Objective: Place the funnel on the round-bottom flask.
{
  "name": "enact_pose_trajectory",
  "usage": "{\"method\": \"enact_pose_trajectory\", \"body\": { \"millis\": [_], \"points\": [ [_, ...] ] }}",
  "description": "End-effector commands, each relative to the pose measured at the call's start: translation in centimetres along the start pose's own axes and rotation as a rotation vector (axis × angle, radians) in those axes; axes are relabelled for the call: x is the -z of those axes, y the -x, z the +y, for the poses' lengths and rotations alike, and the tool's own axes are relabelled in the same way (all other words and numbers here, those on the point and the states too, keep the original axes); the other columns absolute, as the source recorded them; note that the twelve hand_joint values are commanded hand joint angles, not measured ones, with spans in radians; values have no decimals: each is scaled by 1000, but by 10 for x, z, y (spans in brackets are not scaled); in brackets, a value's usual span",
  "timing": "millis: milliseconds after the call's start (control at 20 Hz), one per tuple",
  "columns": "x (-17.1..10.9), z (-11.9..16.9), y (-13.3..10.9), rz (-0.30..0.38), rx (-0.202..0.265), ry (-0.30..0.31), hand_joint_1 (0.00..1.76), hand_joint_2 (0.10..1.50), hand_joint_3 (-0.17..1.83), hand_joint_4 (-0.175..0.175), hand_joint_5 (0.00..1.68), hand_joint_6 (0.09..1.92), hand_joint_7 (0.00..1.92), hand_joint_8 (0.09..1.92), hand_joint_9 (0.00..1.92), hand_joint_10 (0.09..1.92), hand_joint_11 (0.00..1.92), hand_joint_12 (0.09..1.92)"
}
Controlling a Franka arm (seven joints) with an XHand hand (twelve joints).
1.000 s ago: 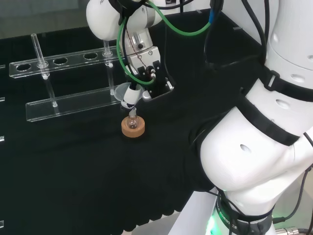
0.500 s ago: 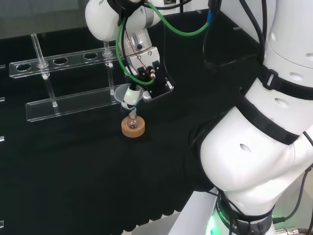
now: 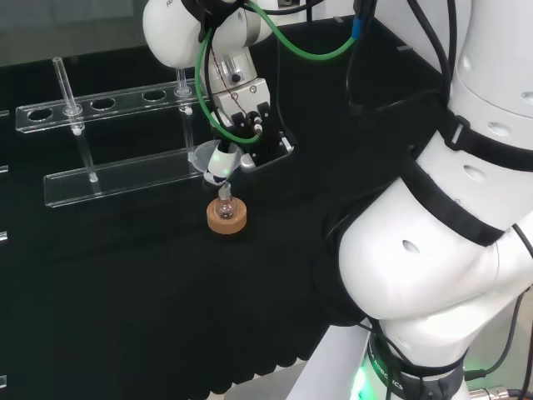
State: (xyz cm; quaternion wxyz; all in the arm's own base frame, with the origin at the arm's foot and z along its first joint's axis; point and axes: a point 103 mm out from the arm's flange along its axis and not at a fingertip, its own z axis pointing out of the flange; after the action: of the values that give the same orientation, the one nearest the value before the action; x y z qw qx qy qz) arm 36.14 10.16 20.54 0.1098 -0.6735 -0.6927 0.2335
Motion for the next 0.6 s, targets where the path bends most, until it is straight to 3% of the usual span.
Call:
{"method": "enact_pose_trajectory", "body": {
  "millis": [50, 600],
  "points": [
    [-7, 2, 2, -2, 1, -22, 734, 674, 645, -58, 454, 669, 675, 746, 894, 509, 590, 1250],
    [-9, 2, 3, -4, 5, -42, 724, 666, 641, -61, 427, 589, 643, 764, 860, 539, 569, 1263]
  ]
}}
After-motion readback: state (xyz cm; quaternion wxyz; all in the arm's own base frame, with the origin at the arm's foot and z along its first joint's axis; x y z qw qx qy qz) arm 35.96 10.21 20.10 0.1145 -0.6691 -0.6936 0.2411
